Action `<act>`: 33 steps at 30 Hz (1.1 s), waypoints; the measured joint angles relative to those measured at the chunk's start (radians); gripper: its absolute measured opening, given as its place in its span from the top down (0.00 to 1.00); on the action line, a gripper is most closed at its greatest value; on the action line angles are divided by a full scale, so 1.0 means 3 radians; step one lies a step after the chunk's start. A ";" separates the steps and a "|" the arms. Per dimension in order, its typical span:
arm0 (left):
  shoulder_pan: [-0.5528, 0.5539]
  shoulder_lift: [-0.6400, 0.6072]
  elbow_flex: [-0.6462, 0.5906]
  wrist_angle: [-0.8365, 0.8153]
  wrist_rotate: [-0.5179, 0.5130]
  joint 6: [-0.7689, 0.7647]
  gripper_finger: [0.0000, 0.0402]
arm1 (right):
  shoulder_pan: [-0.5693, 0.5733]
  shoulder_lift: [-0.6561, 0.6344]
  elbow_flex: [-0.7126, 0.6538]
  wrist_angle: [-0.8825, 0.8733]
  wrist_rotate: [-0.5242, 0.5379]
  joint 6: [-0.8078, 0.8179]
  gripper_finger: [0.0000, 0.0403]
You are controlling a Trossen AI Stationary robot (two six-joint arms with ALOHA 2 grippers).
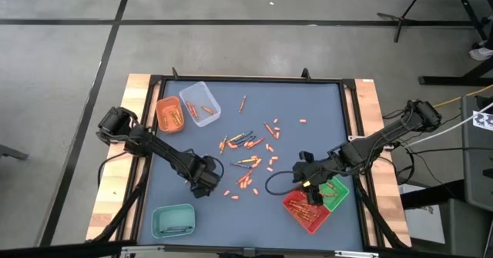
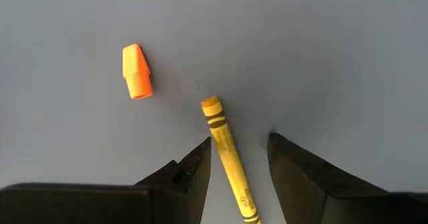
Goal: Sort crayons
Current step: Put the yellow crayon into the orange bin
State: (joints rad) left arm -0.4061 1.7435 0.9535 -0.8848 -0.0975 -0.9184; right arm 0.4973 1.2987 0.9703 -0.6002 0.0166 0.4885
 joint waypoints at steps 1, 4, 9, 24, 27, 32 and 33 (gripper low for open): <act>0.0000 0.0000 -0.0001 0.0002 0.0001 0.0001 0.66 | 0.0000 0.0000 0.0000 0.0001 0.0000 0.0000 0.68; 0.0000 0.0003 -0.0001 0.0013 0.0011 0.0005 0.70 | 0.0000 0.0000 0.0000 0.0001 0.0000 0.0000 0.68; -0.0003 0.0008 -0.0005 0.0061 0.0026 0.0011 0.81 | 0.0000 0.0000 0.0000 0.0002 0.0000 -0.0009 0.68; 0.0010 -0.0109 -0.0029 0.0106 -0.0041 0.0211 0.99 | 0.0000 0.0000 0.0000 0.0002 0.0359 -0.0263 0.68; 0.0051 -0.0289 -0.0038 0.0034 -0.0225 0.0218 0.99 | 0.0000 0.0000 0.0000 0.0001 0.0487 -0.0264 0.68; 0.0179 -0.0712 -0.0028 -0.0231 -0.0551 0.0237 0.99 | -0.0001 0.0000 0.0000 0.0016 0.0805 -0.0264 0.68; 0.0228 -0.0793 -0.0028 -0.0280 -0.0636 0.0265 0.99 | -0.0001 0.0000 0.0000 0.0016 0.0877 -0.0264 0.68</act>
State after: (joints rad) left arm -0.3375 1.5057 0.9451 -0.9689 -0.2882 -0.8390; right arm 0.4969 1.2987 0.9703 -0.5953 0.2798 0.4094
